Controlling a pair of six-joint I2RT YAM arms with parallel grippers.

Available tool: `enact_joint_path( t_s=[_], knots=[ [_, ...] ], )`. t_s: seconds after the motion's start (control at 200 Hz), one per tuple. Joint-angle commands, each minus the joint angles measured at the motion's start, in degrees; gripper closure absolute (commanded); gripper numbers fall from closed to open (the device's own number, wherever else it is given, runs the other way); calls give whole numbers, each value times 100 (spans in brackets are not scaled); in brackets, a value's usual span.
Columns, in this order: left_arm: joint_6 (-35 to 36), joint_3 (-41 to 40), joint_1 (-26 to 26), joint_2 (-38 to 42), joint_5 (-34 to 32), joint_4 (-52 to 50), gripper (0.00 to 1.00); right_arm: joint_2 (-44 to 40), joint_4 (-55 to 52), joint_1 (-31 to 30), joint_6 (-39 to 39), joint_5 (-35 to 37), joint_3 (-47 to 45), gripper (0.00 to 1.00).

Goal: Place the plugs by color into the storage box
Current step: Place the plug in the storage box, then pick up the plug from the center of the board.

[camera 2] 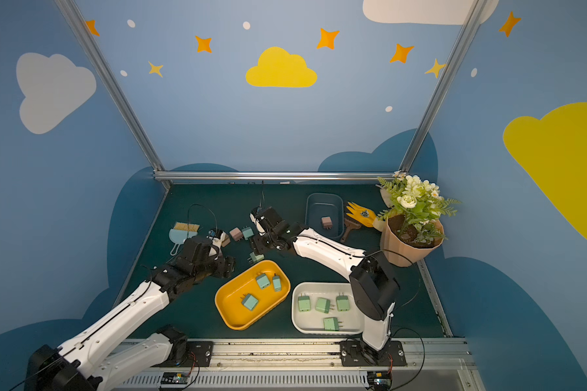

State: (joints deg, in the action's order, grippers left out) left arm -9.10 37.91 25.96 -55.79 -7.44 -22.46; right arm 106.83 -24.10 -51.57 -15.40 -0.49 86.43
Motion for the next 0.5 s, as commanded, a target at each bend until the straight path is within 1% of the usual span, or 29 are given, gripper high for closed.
enact_joint_path(
  t_s=[0.0,0.13,0.28,0.39,0.496],
  knots=[
    [511,-63,-50,120,261,400,17,387,-855,41,-75,-133,605,26],
    [554,-251,-110,285,312,579,17,977,-1613,73,-12,-333,1402,26],
    [762,-496,-135,549,588,851,17,1597,-2377,86,128,-451,2165,26],
    [1108,-623,-152,720,966,910,17,1881,-2595,95,189,-469,2407,26],
    [1157,-703,-150,851,999,966,18,2064,-2599,95,183,-626,2485,26]
  ],
)
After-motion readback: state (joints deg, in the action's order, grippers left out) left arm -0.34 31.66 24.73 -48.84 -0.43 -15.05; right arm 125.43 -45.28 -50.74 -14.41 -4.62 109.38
